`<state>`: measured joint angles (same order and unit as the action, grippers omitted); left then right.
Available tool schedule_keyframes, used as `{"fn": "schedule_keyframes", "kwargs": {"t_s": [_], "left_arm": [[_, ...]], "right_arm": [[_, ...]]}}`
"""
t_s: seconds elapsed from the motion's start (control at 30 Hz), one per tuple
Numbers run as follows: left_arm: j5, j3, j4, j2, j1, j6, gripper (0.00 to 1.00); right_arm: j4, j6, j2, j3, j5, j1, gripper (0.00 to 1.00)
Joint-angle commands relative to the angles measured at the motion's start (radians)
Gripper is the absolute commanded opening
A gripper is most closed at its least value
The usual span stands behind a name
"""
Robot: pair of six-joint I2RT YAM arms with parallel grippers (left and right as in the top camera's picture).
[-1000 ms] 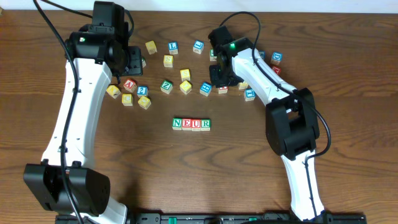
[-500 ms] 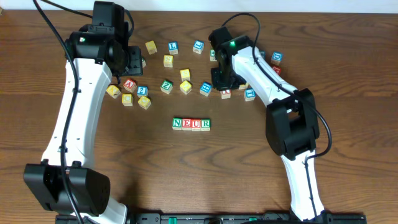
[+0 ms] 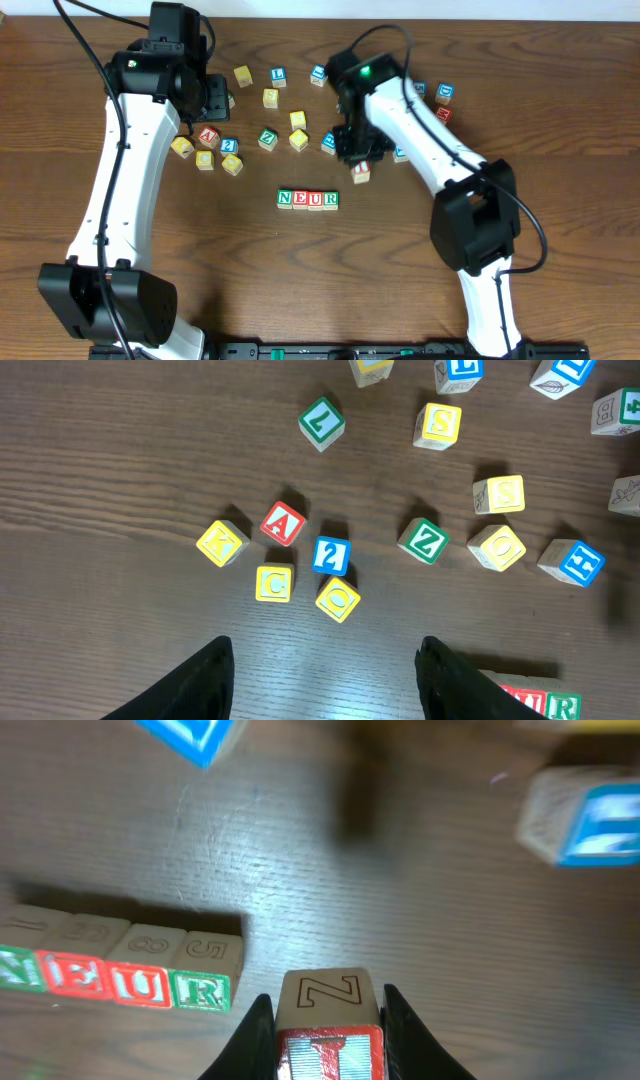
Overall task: Spell out NEURIPS
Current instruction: 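Lower the right gripper and grasp the red I block, then carry the red I block to the right end of the NEUR row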
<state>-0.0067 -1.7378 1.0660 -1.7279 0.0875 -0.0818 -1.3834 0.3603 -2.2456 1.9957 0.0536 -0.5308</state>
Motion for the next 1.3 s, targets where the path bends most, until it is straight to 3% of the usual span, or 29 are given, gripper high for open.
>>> {"fn": "schedule_keyframes", "kwargs": {"t_s": [0.0,0.3,0.5,0.77,1.17,1.27], "left_arm": [[-0.013,-0.016,0.002,0.000,-0.004,-0.002,0.58],[-0.013,-0.016,0.002,0.000,-0.004,-0.002,0.58],[-0.013,-0.016,0.002,0.000,-0.004,-0.002,0.58],[-0.013,-0.016,0.002,0.000,-0.004,-0.002,0.58],[-0.013,-0.016,0.002,0.000,-0.004,-0.003,0.58],[-0.013,-0.016,0.002,0.000,-0.004,-0.003,0.58]], "right_arm": [[0.030,0.053,0.007,-0.066,-0.006,-0.028,0.10],[0.071,0.111,0.007,-0.141,-0.025,-0.047,0.13],[0.075,0.119,0.007,-0.141,-0.025,-0.056,0.28],[0.072,0.119,0.007,-0.143,-0.025,-0.057,0.37],[0.065,0.044,0.072,-0.055,-0.025,-0.008,0.31],[0.083,0.032,0.113,-0.052,-0.026,0.016,0.13]]}}
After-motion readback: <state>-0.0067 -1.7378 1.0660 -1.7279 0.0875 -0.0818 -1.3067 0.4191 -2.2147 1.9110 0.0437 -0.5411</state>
